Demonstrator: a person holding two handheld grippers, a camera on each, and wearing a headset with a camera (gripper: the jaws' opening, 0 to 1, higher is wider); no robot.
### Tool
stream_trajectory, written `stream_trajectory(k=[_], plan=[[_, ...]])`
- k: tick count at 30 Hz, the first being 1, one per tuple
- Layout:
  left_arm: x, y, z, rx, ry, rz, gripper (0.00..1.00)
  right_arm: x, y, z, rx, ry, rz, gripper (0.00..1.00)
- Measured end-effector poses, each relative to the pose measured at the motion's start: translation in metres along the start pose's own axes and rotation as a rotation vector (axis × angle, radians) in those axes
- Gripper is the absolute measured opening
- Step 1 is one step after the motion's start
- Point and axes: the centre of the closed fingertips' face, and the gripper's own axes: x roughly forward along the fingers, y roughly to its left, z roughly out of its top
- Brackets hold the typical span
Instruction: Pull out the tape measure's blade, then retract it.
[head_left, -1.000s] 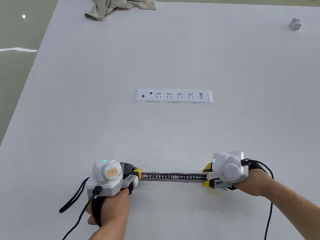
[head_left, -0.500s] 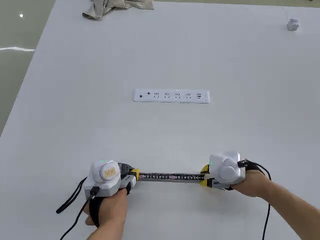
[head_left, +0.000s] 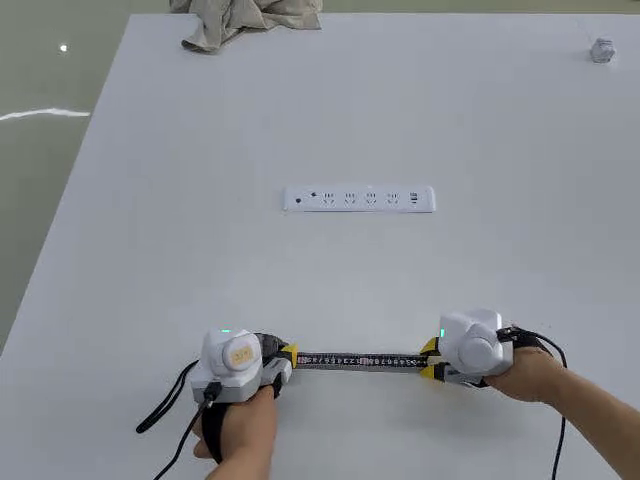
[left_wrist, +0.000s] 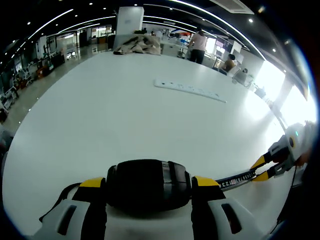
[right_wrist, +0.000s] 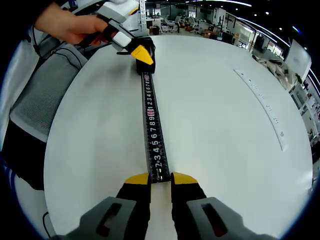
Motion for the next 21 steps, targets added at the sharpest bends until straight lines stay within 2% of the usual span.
stream_trajectory(k=[21], plan=[[0.0015,0.0006,-0.001,0.016,0.005,-0.003,0.64,0.0038,0.001,0.0086,-0.019,-0.002,-0.004,0.14]])
